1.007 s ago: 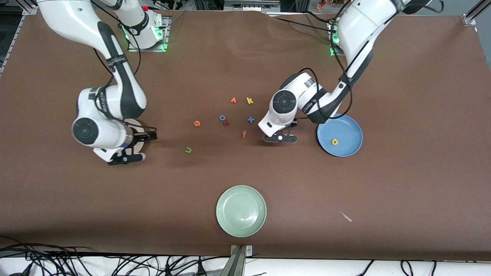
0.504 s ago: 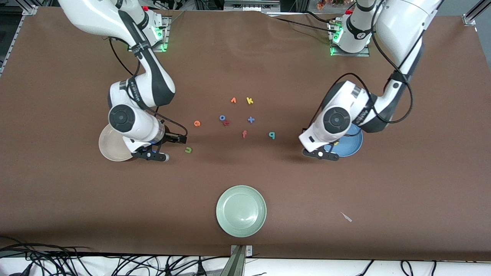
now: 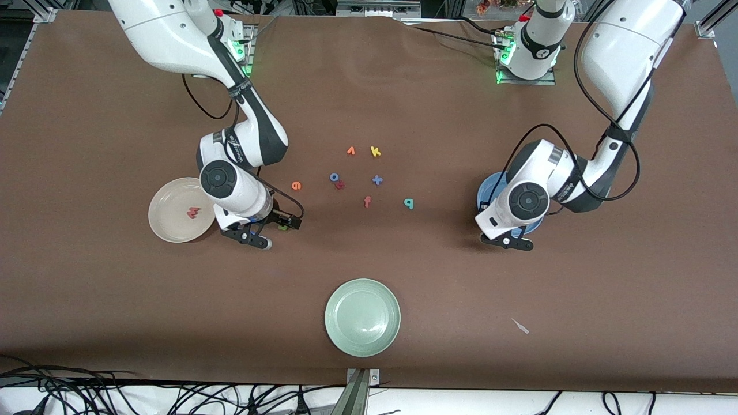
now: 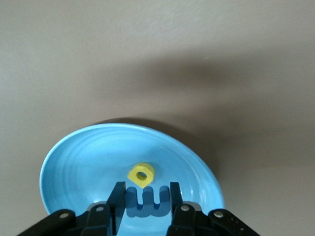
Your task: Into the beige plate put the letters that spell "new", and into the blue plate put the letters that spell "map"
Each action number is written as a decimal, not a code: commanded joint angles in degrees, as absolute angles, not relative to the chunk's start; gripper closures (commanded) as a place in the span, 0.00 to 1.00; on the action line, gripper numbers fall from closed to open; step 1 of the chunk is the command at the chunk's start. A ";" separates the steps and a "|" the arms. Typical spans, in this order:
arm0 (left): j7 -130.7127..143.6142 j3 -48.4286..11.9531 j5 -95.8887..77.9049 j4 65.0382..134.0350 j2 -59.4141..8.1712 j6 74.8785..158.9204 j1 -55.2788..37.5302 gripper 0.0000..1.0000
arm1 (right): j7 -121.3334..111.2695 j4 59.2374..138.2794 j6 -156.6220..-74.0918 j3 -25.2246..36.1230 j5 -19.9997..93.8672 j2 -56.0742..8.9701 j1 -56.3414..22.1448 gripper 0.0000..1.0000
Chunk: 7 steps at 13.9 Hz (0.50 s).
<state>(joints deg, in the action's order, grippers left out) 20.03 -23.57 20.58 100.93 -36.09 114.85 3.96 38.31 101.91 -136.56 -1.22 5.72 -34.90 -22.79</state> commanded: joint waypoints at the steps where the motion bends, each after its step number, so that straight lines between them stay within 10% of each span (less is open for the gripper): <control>1: 19.77 -24.35 22.41 100.99 -37.61 116.02 5.89 0.00 | 38.32 103.27 -138.69 -1.23 6.06 -35.15 -22.85 0.00; 7: 22.05 -30.74 20.57 99.32 -34.81 114.08 5.54 0.00 | 38.32 107.31 -146.78 -1.32 6.06 -36.91 -22.94 0.01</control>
